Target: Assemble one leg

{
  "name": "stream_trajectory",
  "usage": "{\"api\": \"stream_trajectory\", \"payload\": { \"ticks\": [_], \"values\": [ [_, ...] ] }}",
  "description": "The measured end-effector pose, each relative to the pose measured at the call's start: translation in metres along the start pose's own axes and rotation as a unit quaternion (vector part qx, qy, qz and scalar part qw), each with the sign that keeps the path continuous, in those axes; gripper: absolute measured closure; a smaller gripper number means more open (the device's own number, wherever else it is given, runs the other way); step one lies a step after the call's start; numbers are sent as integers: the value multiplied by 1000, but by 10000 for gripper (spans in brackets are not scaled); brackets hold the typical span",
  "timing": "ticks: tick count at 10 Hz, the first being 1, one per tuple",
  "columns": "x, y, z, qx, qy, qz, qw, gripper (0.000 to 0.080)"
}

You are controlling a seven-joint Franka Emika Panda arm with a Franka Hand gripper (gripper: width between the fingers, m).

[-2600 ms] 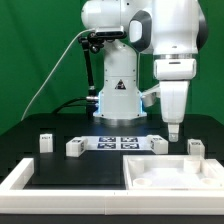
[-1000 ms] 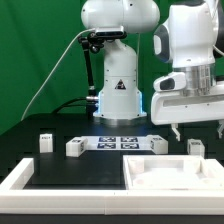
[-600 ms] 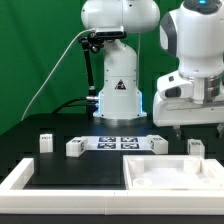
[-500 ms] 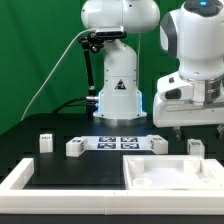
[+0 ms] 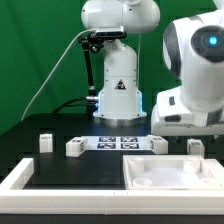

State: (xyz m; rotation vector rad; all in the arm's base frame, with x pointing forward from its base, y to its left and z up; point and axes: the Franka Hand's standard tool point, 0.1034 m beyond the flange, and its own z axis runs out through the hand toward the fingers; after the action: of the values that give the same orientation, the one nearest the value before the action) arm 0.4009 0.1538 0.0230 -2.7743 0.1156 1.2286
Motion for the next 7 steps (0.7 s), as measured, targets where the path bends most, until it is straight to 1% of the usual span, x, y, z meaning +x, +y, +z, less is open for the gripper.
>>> {"api": "stream_trajectory", "payload": {
  "ticks": [1,2,3,7],
  "values": [
    [-2,-2,3,-3,-47,-2,999,151],
    [1,-4,4,-4,-69,-4,998,151],
    [4,-6,7,-3,-73,-7,997,151],
    [6,-1,13,-1,-76,-18,997,151]
  ]
}}
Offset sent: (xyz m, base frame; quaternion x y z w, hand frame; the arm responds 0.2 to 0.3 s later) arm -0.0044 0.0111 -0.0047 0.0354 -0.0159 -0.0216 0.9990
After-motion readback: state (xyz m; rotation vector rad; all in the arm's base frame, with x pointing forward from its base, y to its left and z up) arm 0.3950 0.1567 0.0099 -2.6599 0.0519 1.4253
